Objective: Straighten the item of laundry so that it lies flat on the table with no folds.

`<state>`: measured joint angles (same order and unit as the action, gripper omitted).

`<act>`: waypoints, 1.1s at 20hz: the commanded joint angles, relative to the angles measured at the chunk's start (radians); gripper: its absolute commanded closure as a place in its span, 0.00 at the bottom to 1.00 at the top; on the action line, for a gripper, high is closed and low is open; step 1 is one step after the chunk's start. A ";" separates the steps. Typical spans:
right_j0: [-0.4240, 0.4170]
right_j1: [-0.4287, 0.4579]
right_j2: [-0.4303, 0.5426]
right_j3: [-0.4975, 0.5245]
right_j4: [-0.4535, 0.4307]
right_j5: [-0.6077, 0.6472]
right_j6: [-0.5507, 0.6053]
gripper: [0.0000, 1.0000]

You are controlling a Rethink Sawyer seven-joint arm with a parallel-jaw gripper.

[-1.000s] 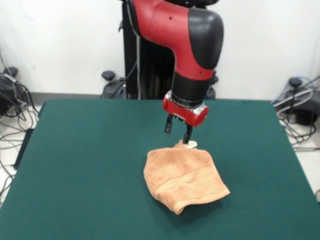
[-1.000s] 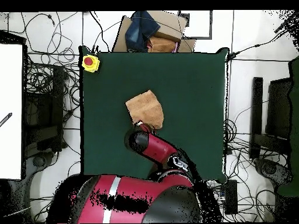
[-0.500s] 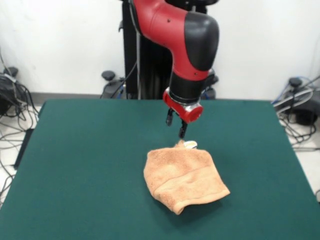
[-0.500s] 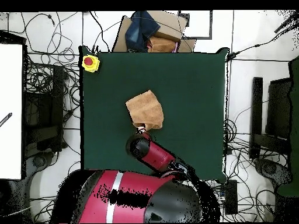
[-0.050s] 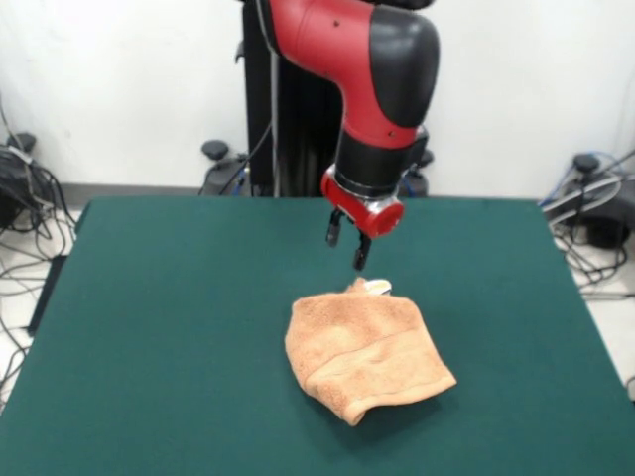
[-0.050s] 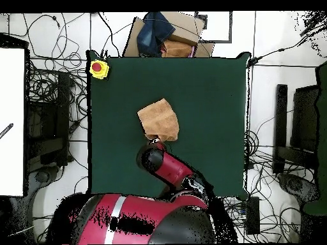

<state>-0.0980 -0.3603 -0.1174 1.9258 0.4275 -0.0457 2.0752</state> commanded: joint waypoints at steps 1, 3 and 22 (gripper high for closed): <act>0.015 -0.061 -0.001 -0.089 0.048 0.135 0.150 0.00; 0.008 -0.041 0.019 -0.090 0.054 0.103 0.168 0.00; 0.035 0.195 0.080 -0.269 0.125 -0.038 0.227 0.00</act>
<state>-0.1060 -0.2383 -0.1209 1.7630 0.4661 -0.0442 2.0752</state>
